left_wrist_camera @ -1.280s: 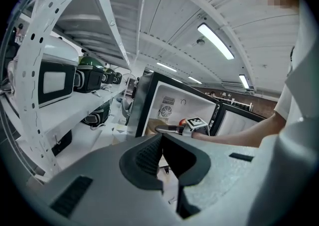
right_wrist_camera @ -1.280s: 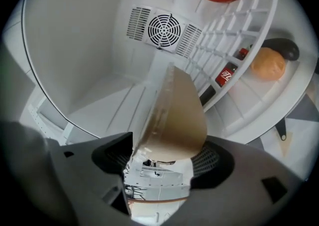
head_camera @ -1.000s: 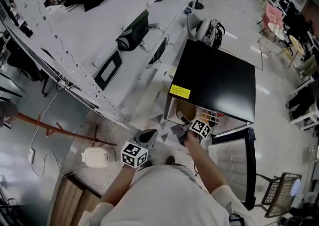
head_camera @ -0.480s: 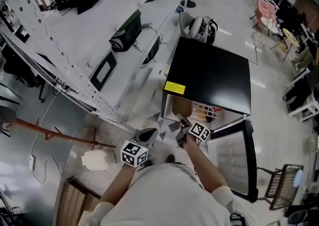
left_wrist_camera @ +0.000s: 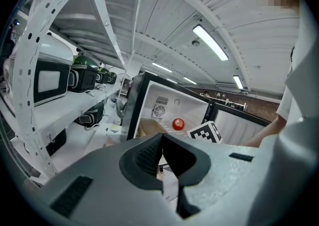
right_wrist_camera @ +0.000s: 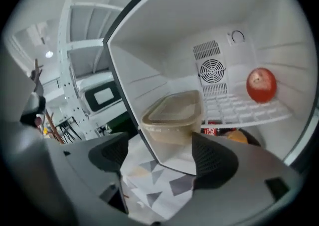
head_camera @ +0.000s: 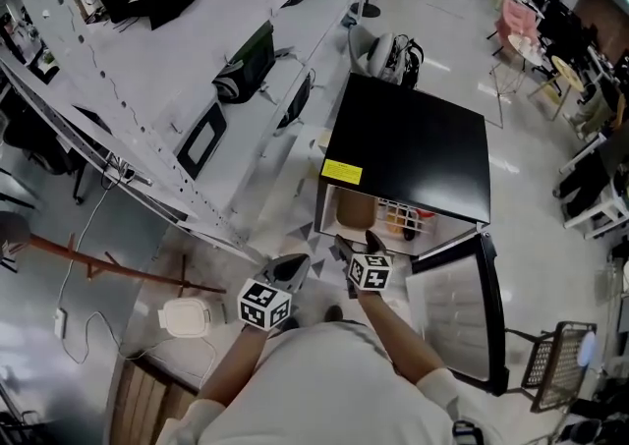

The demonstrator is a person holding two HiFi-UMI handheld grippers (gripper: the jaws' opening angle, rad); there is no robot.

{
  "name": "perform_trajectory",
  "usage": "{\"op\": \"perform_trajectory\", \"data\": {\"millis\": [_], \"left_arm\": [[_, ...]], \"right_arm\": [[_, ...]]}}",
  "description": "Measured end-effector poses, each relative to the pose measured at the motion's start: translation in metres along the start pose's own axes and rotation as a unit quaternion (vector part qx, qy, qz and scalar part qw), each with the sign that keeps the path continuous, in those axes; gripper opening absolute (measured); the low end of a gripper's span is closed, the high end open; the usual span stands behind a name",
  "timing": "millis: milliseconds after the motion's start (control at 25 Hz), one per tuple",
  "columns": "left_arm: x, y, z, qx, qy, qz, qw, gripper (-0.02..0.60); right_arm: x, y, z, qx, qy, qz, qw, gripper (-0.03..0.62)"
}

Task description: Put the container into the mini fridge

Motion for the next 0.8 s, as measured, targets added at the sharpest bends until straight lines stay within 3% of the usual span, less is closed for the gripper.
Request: {"op": "perform_trajectory", "data": {"millis": [120, 200, 400, 800], "left_arm": [[0.006, -0.003, 0.003, 0.005, 0.011, -0.002, 0.9999, 0.004], [0.010, -0.005, 0.006, 0.010, 0.019, -0.003, 0.9998, 0.003], [0.014, -0.008, 0.012, 0.019, 0.034, -0.006, 0.9992, 0.005], [0.016, -0.010, 0.017, 0.027, 0.047, -0.007, 0.9985, 0.005]], "right_arm": [[-0.008, 0.001, -0.004, 0.069, -0.045, -0.006, 0.997, 0.407], [-0.013, 0.003, -0.007, 0.087, -0.059, -0.010, 0.994, 0.380], [-0.026, 0.017, -0.002, 0.108, -0.048, -0.020, 0.993, 0.324], [-0.046, 0.034, -0.001, 0.124, -0.020, -0.018, 0.992, 0.313]]}}
Point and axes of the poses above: the fingertips, and each gripper's own axes: x backward along the fingers, z to its left, y out of its top, the point moved 5 cm from there along x, backward along the fingers, and after that the axes turned 13 degrees about -y, right-handed, at the moved point
